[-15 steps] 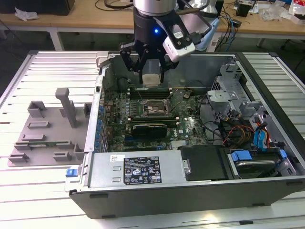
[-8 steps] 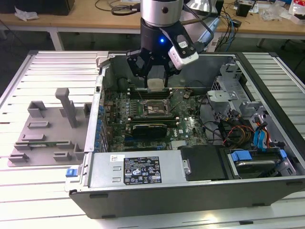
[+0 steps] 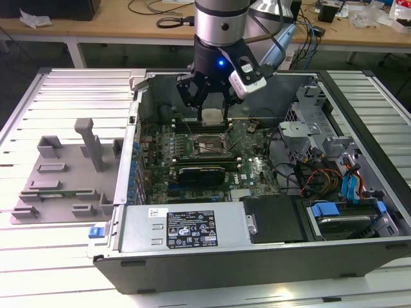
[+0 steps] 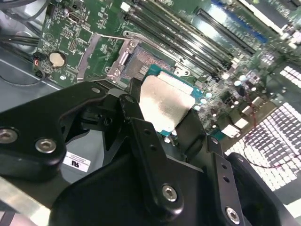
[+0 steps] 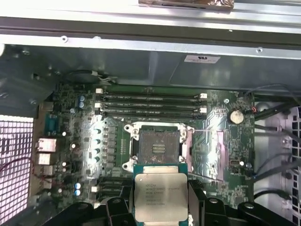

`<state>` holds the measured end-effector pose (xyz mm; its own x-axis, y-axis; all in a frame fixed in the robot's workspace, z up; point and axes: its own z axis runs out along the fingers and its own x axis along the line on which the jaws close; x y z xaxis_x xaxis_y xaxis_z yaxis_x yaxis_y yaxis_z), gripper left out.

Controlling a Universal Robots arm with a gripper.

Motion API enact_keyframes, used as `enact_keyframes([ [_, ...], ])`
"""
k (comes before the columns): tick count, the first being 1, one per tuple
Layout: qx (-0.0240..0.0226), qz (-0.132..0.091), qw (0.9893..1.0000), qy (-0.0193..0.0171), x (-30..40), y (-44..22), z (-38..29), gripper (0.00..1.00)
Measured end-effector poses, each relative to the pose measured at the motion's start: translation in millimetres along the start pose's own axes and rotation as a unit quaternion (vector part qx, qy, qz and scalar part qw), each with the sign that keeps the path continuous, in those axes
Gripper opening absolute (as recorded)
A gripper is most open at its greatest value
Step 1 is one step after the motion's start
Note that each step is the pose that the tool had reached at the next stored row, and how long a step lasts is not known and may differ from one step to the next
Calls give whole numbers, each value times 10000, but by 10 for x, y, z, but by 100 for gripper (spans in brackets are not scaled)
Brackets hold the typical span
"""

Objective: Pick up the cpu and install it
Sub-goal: 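Pick up the cpu and move it towards the insertion slot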

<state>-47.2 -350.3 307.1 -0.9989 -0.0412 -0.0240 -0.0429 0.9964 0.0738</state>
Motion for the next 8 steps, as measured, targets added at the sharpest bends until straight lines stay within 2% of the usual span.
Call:
enact_keyframes([
  [2,0,0,10000,0,-9,57,83,55],
  [6,0,0,10000,0,-10,92,207,55],
  [8,0,0,10000,0,-10,95,248,55],
])
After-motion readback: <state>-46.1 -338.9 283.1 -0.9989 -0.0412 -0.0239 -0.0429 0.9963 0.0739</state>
